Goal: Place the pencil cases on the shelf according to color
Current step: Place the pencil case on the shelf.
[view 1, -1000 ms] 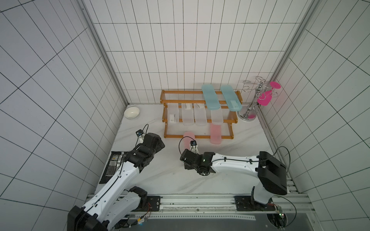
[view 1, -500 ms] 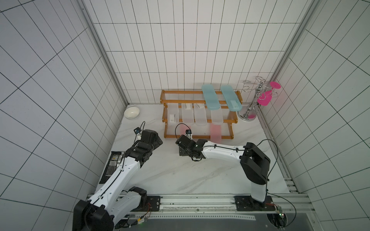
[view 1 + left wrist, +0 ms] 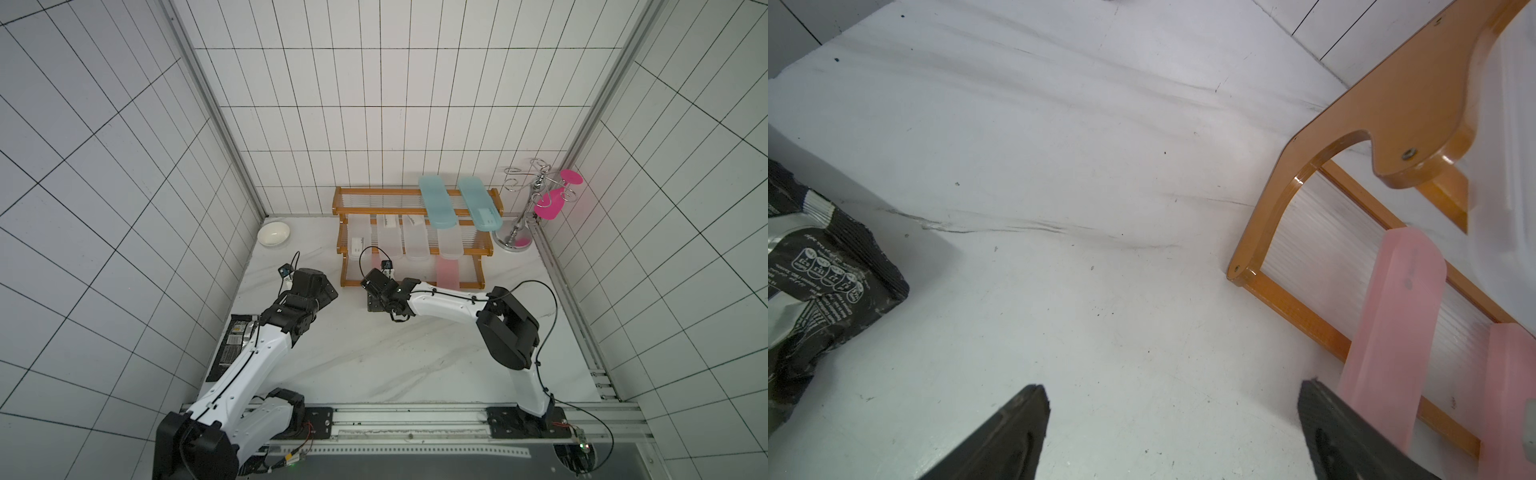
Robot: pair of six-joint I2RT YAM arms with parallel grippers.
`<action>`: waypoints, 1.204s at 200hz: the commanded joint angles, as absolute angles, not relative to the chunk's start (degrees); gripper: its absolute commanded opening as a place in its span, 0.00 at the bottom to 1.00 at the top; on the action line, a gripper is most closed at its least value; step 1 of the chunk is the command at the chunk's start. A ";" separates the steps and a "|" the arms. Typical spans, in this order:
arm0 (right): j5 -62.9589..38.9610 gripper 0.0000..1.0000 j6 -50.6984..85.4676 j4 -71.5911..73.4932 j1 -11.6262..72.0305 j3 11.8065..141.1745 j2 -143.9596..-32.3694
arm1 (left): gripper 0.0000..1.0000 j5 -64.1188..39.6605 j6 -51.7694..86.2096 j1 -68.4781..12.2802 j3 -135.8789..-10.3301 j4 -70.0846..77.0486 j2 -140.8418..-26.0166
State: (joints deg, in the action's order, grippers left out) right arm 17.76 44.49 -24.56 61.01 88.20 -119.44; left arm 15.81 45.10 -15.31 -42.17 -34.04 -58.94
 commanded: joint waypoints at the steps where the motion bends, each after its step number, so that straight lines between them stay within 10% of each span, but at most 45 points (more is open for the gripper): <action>1: 18.95 0.58 43.74 -24.79 59.79 91.62 -121.46 | 0.98 15.25 44.08 -15.03 -41.70 -32.58 -58.73; 78: 18.55 0.58 42.02 -25.50 58.28 98.29 -126.71 | 0.98 13.82 43.68 -14.94 -40.25 -32.07 -57.41; 151: 18.09 0.96 43.94 -26.37 58.88 97.26 -124.29 | 0.98 13.13 44.17 -14.94 -39.19 -34.19 -53.73; 241: 20.04 0.99 47.65 -28.99 62.45 87.41 -111.83 | 0.98 8.67 47.16 -14.94 -39.38 -40.87 -46.27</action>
